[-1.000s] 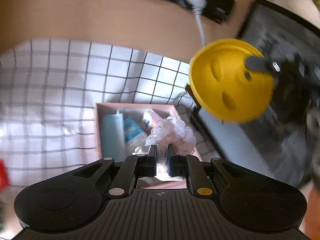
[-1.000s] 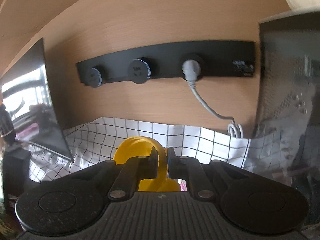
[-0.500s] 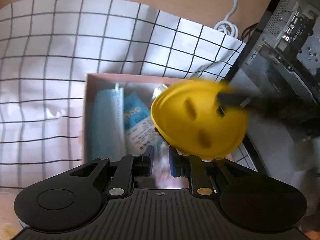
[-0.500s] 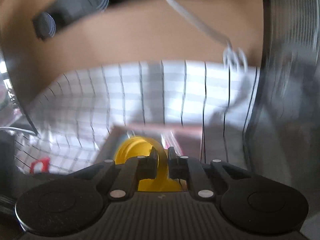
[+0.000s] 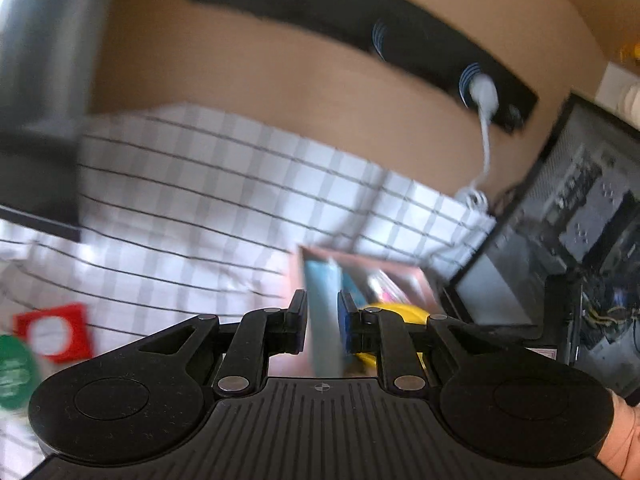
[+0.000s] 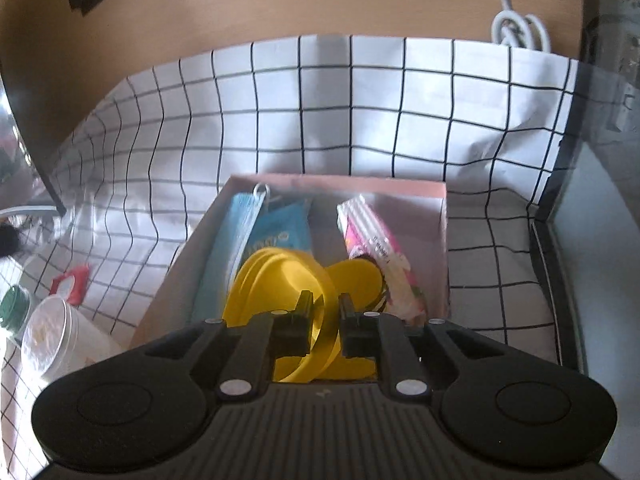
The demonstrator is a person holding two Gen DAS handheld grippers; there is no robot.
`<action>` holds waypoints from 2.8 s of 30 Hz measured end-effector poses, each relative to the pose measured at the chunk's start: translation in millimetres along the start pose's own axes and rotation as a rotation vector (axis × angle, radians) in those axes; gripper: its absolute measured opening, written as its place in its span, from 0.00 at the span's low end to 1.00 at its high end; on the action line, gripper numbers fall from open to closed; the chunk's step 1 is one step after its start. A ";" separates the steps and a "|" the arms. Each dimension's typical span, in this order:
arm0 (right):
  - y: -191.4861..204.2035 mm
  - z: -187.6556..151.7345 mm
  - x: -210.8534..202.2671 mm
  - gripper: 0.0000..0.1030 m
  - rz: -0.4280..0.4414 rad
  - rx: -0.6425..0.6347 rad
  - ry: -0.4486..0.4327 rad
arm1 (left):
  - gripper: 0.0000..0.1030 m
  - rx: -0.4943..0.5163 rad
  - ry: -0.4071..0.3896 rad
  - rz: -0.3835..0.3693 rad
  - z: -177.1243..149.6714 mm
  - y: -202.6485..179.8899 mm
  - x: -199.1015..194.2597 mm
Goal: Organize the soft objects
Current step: 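Carry the lace item and funnel into the pink box and open both grippers, then move both grippers back to the table, the left toward the red packet, then lower the left gripper onto the red snack packet and grasp it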
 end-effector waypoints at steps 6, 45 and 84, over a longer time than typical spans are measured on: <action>13.7 -11.8 -0.8 0.19 -0.085 -0.155 0.034 | 0.17 -0.100 -0.111 0.141 -19.4 70.2 -71.4; 285.8 108.2 -94.4 0.70 0.237 -0.260 -0.077 | 0.18 0.550 0.338 0.046 30.6 201.2 -55.5; 194.0 23.7 3.1 0.70 0.171 0.080 0.243 | 0.13 0.686 0.696 -0.199 -43.3 224.9 76.3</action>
Point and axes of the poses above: each gripper's, at about its wrist camera, not at the fingertips, and x roughly the way its jaws point, y to its left, z to its top, the point moved 9 cm from there along x, roughly the way its jaws point, and after that the axes turned 3 degrees about -z, right-handed, at the moved point
